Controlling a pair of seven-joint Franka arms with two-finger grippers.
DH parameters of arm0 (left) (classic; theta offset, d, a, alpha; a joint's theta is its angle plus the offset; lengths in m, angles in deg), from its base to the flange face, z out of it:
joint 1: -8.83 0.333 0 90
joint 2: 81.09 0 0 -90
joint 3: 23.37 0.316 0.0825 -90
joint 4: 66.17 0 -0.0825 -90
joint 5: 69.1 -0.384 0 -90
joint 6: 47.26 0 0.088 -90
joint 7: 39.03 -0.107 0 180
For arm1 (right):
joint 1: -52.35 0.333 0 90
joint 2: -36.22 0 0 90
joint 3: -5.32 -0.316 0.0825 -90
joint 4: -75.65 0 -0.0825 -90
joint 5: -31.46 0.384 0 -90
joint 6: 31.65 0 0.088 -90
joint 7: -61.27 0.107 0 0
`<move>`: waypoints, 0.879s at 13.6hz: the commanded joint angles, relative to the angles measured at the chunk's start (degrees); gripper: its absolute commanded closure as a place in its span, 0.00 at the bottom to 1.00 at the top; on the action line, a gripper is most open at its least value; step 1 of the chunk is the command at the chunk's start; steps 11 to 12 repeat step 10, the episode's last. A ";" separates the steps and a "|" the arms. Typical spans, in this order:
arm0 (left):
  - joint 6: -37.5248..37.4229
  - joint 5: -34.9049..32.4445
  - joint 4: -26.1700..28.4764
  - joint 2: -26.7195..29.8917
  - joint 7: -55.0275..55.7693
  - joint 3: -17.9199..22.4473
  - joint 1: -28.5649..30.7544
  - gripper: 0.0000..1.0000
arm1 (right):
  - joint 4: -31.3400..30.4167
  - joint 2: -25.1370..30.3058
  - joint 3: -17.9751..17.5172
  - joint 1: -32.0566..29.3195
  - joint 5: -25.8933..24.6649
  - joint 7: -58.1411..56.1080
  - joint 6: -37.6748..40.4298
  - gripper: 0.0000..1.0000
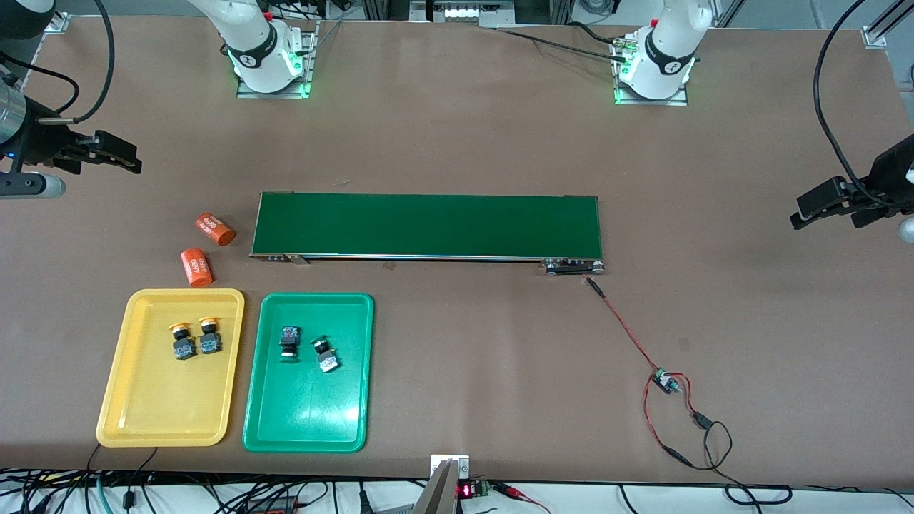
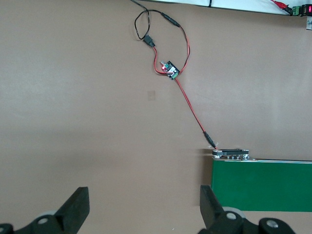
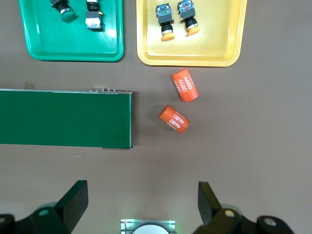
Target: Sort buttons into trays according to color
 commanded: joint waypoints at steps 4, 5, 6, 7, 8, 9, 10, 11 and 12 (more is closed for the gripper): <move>-0.29 -0.21 0.59 0.94 -1.25 -0.27 0.57 0.00 | 0.02 0.12 -0.21 -0.05 0.10 -0.12 -0.41 0.00; -0.29 -0.21 0.59 0.94 -1.25 -0.19 0.57 0.00 | 0.11 0.04 -0.21 -0.13 0.10 -0.12 -0.42 0.00; -0.29 -0.21 0.59 0.94 -1.25 -0.27 0.57 0.00 | 0.29 0.04 -0.21 -0.14 0.10 -0.12 -0.76 0.00; -0.29 -0.21 0.59 0.94 -1.25 -0.19 0.57 0.00 | 0.29 -0.05 -0.21 -0.14 0.10 -0.12 -1.20 0.00; -0.29 -0.29 0.59 0.94 -1.25 -0.19 0.57 0.00 | 0.29 -0.40 -0.21 -0.31 0.10 -0.12 -1.21 0.00; -0.37 -0.29 0.59 0.94 -1.25 -0.19 0.57 0.00 | 0.29 -0.49 -0.21 -0.31 0.18 -0.12 -1.21 0.00; -0.46 -0.29 0.59 0.94 -1.16 -0.19 0.57 0.00 | 0.29 -0.49 -0.21 -0.31 0.18 -0.12 -1.21 0.00; -0.46 -0.29 0.59 0.94 -1.16 -0.19 0.57 0.00 | 0.29 -0.49 -0.21 -0.31 0.18 -0.12 -1.21 0.00; -0.46 -0.29 0.59 0.94 -1.16 -0.19 0.57 0.00 | 0.29 -0.49 -0.21 -0.31 0.18 -0.12 -1.21 0.00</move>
